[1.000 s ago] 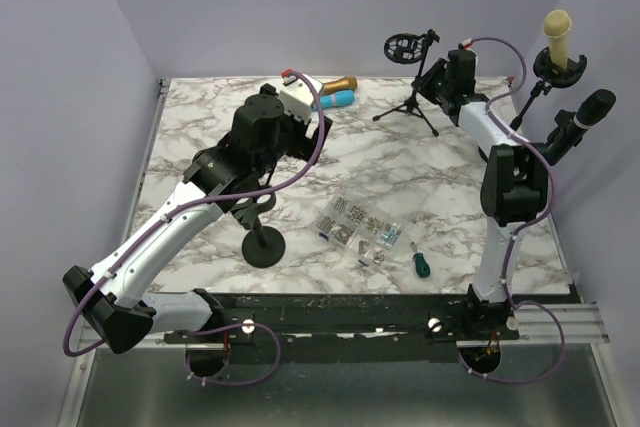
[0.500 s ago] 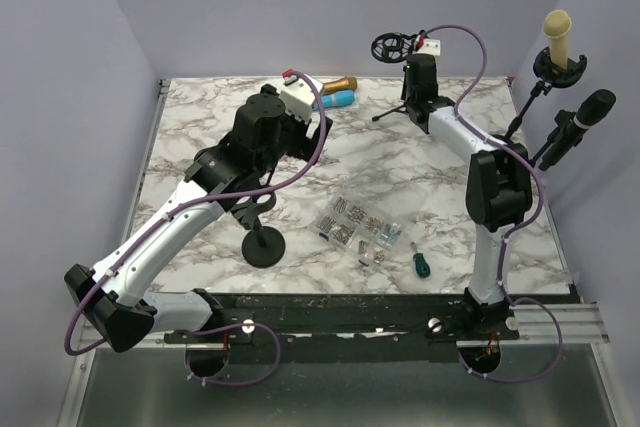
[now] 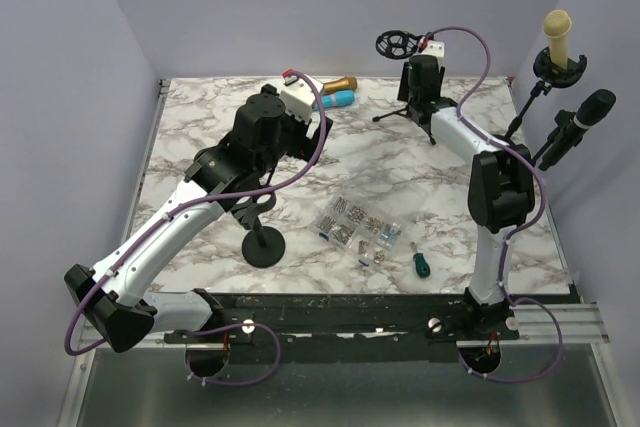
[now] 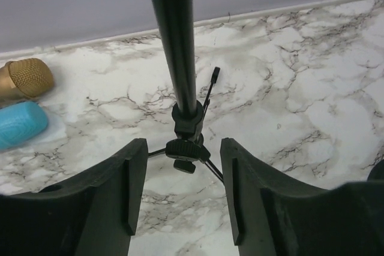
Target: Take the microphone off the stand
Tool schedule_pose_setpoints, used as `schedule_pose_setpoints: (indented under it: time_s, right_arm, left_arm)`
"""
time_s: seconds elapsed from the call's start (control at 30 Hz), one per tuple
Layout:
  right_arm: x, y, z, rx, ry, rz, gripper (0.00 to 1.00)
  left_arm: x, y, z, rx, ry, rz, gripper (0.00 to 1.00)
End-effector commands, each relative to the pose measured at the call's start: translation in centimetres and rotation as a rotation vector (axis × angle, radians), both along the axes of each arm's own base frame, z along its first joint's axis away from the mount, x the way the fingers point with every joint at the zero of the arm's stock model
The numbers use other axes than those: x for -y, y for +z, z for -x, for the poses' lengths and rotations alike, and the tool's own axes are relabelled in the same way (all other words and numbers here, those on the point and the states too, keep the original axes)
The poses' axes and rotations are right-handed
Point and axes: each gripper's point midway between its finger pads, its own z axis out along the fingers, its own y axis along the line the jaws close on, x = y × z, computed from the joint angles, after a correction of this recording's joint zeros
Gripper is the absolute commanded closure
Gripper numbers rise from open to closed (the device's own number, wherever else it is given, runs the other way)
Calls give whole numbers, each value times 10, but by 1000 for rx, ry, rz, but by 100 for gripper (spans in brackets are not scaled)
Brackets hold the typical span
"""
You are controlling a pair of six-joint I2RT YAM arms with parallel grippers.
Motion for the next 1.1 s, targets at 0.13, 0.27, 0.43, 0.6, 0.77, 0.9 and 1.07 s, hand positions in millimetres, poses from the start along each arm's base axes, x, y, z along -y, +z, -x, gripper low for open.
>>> schedule_pose_setpoints:
  time_s: [0.13,0.27,0.43,0.6,0.77,0.9,1.07]
  right_arm:
    - [6,-1,28,-39,-40,-202,34]
    - [2,-4,42,-51,-13,-355,33]
    - [-4,-8,58,-63,-6,-584,33]
    - [-10,-6,59,-64,4,-777,33]
    - [-1,2,51,-25,22,-984,34]
    - [-5,10,38,-9,48,-1034,35]
    - [-4,11,23,-1,38,-1064,33]
  left_arm:
    - [1,19,0,29,-10,41,7]
    - [2,19,1,26,-17,43,7]
    - [2,20,1,25,-21,46,7]
    - [2,19,0,24,-17,44,7]
    - [1,19,-1,23,-18,44,7]
    - [1,17,-3,19,-12,42,7]
    - [0,16,-5,17,-12,42,7]
